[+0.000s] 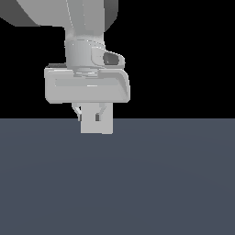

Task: Plug the charger into the wall socket.

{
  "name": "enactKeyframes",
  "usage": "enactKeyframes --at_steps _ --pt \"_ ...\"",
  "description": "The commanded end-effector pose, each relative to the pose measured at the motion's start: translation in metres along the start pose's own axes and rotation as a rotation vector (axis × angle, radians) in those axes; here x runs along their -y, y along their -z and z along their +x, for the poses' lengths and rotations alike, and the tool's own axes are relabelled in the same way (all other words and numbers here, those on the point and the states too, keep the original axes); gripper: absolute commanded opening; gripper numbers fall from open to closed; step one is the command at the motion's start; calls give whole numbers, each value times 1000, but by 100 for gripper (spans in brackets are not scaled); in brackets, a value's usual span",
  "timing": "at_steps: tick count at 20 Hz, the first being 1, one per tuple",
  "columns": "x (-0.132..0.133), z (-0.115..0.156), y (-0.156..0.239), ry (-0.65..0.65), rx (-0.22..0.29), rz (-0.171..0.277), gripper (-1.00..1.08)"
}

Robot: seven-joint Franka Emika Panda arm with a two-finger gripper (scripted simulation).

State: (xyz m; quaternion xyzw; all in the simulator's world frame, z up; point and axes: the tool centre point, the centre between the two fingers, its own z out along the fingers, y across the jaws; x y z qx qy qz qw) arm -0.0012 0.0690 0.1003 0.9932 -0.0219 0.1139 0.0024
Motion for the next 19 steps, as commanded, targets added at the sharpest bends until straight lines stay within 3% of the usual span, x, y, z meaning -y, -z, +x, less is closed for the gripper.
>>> enactKeyframes --at_steps 1,12,19 --pt "0 4 -1 0 0 0 -100" --pt "0 39 -9 0 0 0 -100" --pt "0 46 -11 1 0 0 -100"
